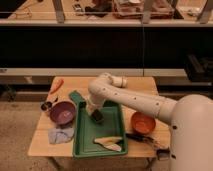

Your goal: Wipe tray with eraser

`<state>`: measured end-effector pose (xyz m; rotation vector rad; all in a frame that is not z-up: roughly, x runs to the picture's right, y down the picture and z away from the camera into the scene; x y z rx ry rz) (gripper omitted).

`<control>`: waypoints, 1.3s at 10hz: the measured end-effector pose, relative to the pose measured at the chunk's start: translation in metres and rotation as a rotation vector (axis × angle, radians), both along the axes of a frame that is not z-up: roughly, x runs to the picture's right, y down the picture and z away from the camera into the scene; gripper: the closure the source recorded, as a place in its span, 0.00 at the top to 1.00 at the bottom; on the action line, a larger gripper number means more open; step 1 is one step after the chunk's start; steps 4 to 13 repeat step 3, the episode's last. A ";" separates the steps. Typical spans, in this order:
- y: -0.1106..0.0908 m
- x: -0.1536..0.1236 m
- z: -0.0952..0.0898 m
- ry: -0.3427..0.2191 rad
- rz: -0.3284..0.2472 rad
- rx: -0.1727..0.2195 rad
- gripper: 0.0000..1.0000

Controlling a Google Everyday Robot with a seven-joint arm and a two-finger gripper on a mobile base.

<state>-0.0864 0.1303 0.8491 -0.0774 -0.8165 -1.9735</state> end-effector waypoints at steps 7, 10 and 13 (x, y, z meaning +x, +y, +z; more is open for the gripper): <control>0.037 -0.003 -0.029 -0.071 -0.012 -0.029 0.00; 0.037 -0.003 -0.029 -0.071 -0.012 -0.029 0.00; 0.037 -0.003 -0.029 -0.071 -0.012 -0.029 0.00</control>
